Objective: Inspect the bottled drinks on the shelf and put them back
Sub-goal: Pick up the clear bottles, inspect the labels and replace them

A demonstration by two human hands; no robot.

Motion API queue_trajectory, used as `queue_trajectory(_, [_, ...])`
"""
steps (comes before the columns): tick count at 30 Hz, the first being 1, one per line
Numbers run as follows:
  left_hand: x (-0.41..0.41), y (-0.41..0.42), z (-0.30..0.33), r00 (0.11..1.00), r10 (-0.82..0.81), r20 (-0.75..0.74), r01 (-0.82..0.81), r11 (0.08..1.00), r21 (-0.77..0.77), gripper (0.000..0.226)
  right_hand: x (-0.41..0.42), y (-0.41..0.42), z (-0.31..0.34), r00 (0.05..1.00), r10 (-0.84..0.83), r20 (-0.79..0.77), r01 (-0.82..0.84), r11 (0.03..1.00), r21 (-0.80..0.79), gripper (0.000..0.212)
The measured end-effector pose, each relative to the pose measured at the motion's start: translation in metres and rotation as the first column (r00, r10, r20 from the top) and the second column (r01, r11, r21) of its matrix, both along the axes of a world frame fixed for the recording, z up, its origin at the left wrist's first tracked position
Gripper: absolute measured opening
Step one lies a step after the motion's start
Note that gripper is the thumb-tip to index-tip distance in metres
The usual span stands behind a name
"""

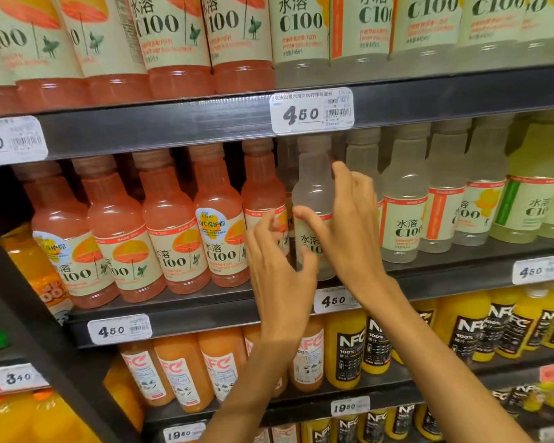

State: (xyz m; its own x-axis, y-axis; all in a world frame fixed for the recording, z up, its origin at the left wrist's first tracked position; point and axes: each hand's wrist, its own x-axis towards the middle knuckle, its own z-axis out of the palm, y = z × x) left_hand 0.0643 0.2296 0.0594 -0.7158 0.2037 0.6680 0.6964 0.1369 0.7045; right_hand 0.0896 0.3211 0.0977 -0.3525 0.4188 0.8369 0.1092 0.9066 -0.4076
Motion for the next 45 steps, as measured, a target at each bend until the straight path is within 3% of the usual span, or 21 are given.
queue_trajectory(3, [-0.011, -0.001, 0.027, 0.998, 0.017, -0.060, -0.014, 0.999, 0.050, 0.055, -0.003, -0.003, 0.000, 1.000, -0.015, -0.007, 0.015, 0.999, 0.042, 0.065])
queue_trajectory(7, [-0.025, 0.011, 0.058, 0.974, 0.142, -0.179, -0.152, 0.987, -0.046, 0.013, -0.002, -0.007, 0.000, 0.999, -0.025, -0.036, 0.027, 0.997, 0.071, 0.063])
queue_trajectory(10, [-0.037, 0.021, 0.070, 0.965, 0.217, -0.148, -0.241, 0.956, -0.166, 0.012, 0.001, -0.007, 0.003, 0.998, -0.052, -0.032, 0.055, 0.994, 0.093, 0.066])
queue_trajectory(14, [-0.045, 0.026, 0.079, 0.930, 0.313, -0.190, -0.360, 0.881, -0.308, 0.017, 0.008, 0.002, 0.003, 0.982, -0.176, 0.073, 0.154, 0.958, 0.243, 0.078])
queue_trajectory(18, [-0.046, 0.025, 0.082, 0.932, 0.294, -0.213, -0.351, 0.877, -0.327, 0.015, 0.013, 0.015, 0.001, 0.961, -0.211, 0.179, 0.147, 0.937, 0.316, 0.087])
queue_trajectory(22, [-0.042, 0.018, 0.082, 0.938, 0.279, -0.208, -0.326, 0.912, -0.248, 0.029, 0.012, 0.021, 0.002, 0.966, -0.185, 0.181, 0.125, 0.946, 0.300, 0.083])
queue_trajectory(30, [-0.045, 0.010, 0.076, 0.970, 0.193, -0.145, -0.221, 0.951, -0.214, 0.017, 0.014, 0.024, -0.006, 0.968, -0.157, 0.194, 0.086, 0.939, 0.332, 0.077])
queue_trajectory(32, [-0.042, 0.009, 0.072, 0.975, 0.180, -0.131, -0.204, 0.958, -0.202, 0.011, 0.018, 0.021, -0.011, 0.982, -0.062, 0.179, 0.009, 0.960, 0.280, 0.068])
queue_trajectory(35, [-0.028, 0.007, 0.059, 0.972, 0.170, -0.160, -0.188, 0.976, -0.111, 0.011, 0.032, 0.020, -0.012, 0.988, 0.128, -0.082, -0.122, 0.990, 0.076, 0.048])
queue_trajectory(38, [-0.006, 0.008, 0.040, 0.974, 0.177, -0.140, -0.189, 0.978, -0.082, 0.048, 0.047, 0.030, 0.002, 0.958, 0.073, -0.277, -0.091, 0.995, -0.052, 0.036])
queue_trajectory(42, [0.019, 0.017, 0.025, 0.951, 0.174, -0.257, -0.183, 0.983, -0.010, 0.048, 0.047, 0.048, 0.034, 0.973, 0.102, -0.205, -0.133, 0.981, -0.143, 0.025])
queue_trajectory(45, [0.035, 0.033, 0.014, 0.951, 0.144, -0.275, -0.151, 0.989, -0.004, 0.040, 0.031, 0.057, 0.047, 0.988, 0.155, -0.027, -0.156, 0.950, -0.270, 0.015])
